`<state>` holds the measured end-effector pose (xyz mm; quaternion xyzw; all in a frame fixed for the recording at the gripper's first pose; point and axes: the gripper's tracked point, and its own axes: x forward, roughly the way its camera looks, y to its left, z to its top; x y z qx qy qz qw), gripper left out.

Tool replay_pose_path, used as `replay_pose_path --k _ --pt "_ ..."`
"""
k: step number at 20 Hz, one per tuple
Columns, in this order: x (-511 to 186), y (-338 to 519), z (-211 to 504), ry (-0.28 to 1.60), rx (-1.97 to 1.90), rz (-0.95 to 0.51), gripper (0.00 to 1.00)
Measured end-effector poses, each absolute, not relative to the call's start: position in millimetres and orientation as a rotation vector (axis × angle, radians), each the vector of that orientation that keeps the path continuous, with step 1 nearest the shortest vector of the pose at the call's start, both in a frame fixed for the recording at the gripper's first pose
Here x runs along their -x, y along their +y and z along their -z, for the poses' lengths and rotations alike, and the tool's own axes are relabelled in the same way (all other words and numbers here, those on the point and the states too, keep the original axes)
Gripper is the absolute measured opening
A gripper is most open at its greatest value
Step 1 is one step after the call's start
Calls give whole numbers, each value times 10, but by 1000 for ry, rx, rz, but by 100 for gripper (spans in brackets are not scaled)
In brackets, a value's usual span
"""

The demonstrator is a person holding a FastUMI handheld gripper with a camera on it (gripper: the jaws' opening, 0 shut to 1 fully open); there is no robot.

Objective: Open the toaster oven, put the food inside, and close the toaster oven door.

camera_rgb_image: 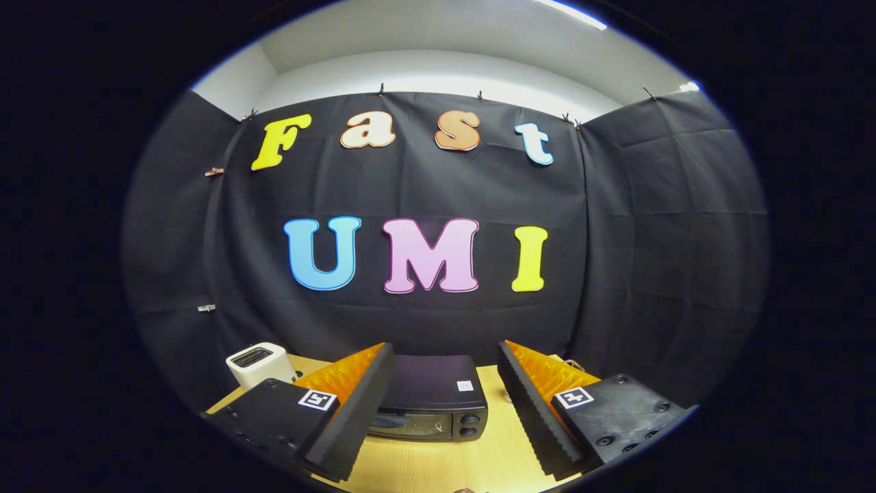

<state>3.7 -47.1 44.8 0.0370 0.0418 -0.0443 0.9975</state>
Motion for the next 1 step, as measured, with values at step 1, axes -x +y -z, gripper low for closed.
replay_pose_path --k 1 --pt "-13 -460 -444 87 -89 91 100"
